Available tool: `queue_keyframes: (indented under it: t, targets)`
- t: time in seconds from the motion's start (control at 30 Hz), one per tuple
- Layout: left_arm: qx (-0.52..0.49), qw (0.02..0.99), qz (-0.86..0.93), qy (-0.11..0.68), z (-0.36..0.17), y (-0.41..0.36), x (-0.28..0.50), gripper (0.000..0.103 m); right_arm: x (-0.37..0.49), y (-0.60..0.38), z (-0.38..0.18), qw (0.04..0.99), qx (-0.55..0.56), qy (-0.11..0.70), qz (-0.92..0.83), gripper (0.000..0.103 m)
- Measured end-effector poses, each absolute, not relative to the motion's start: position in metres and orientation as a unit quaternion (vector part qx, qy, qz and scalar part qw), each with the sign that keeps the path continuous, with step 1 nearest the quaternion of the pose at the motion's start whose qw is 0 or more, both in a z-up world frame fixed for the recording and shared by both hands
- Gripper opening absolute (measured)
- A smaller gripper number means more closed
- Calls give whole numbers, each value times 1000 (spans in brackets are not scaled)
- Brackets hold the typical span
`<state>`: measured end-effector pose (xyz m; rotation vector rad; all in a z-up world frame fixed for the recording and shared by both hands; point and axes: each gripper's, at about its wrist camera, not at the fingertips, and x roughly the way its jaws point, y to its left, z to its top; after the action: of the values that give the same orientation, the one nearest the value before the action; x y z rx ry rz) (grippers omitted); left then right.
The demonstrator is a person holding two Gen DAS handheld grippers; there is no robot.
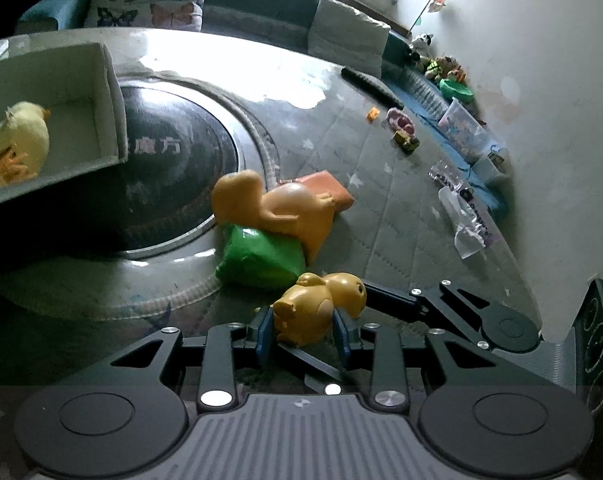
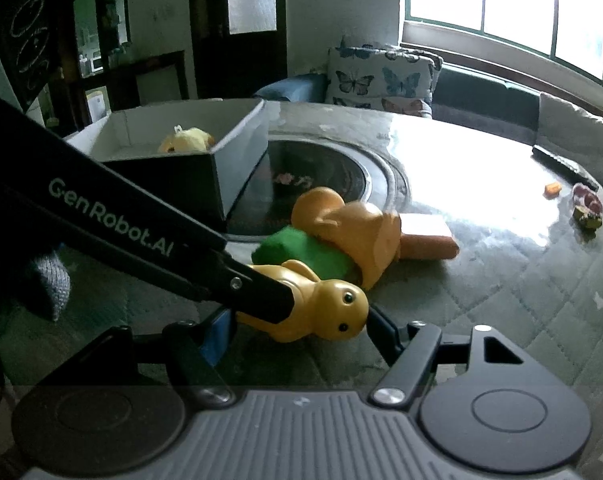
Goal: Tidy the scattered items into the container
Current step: 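Close the left tool on the yellow rubber duck, then carry the duck with the left tool into the white box, then open the left tool to release the duck and withdraw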
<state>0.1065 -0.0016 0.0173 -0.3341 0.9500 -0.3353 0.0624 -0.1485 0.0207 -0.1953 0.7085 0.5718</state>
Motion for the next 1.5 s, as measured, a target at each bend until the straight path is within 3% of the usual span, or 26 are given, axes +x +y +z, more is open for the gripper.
queue_keyframes:
  t: [0.7, 1.07, 1.5]
  targets:
    - [-164, 920, -55, 352, 86, 95, 114, 34, 112, -42, 82, 888, -126, 237, 374, 73]
    - [-193, 906, -15, 376, 60, 139, 146, 34, 164, 8, 58, 860, -125, 274, 412, 73]
    - [-208, 894, -11, 396, 42, 149, 147, 32, 158, 15, 41, 850, -135, 284, 422, 73]
